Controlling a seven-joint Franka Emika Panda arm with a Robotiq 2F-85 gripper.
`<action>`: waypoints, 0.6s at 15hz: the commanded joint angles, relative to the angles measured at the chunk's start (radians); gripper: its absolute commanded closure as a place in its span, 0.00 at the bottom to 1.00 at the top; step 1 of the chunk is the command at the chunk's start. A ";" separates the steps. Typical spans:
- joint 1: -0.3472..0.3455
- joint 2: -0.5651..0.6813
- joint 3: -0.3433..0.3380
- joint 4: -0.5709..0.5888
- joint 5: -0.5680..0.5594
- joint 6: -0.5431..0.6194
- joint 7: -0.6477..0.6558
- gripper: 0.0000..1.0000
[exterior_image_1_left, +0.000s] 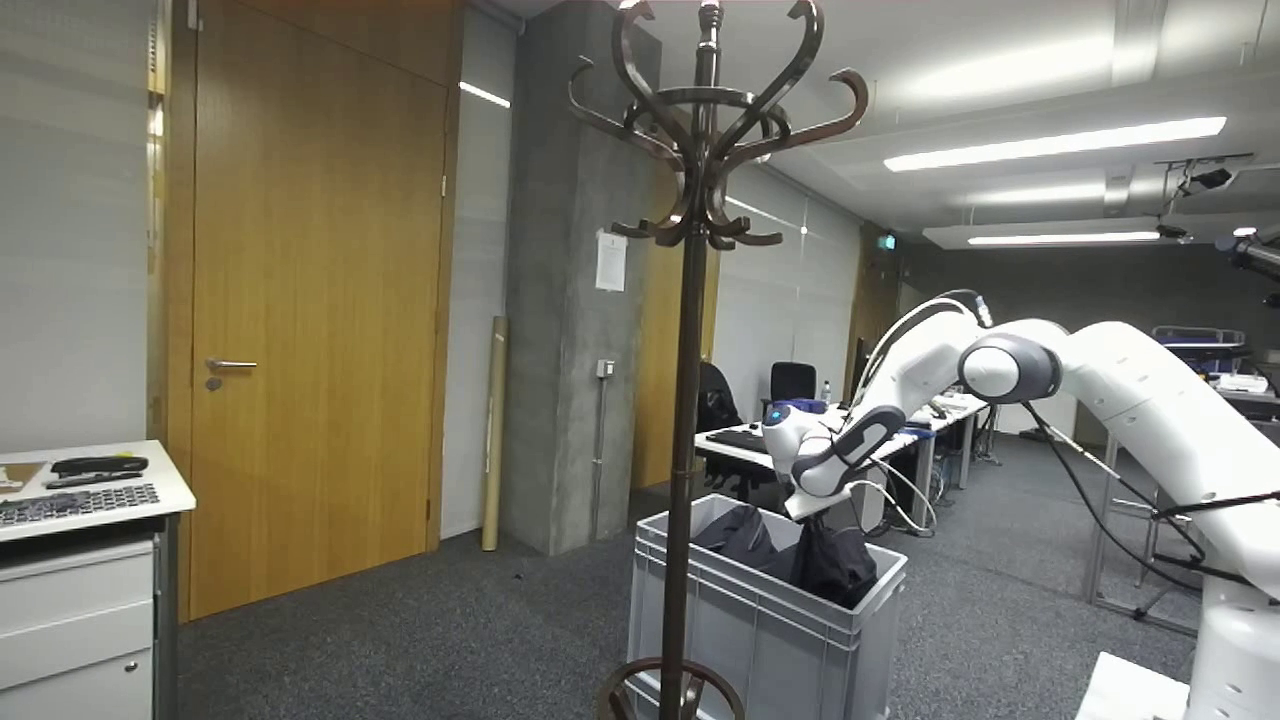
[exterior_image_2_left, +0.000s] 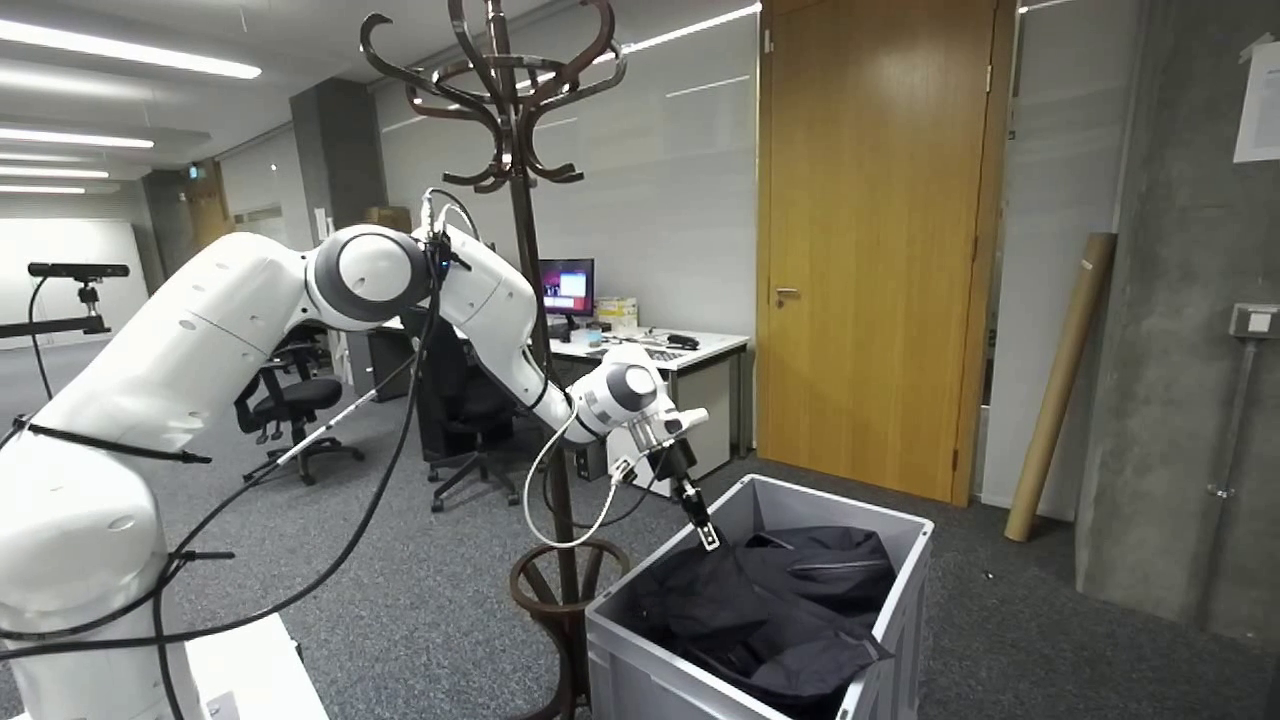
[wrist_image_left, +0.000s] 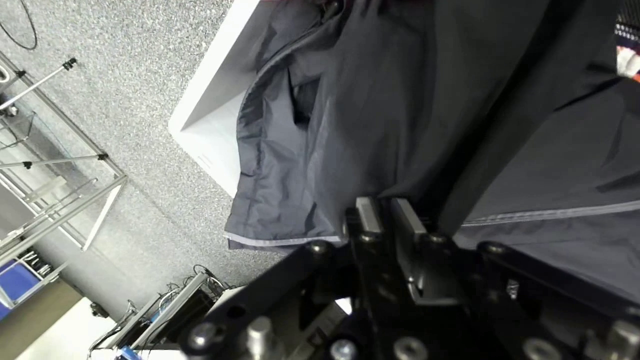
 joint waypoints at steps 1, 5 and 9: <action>0.057 0.018 -0.024 -0.006 -0.039 0.024 0.054 0.51; 0.111 -0.033 -0.017 -0.108 -0.088 0.093 0.085 0.20; 0.142 -0.074 -0.010 -0.196 -0.114 0.148 0.106 0.00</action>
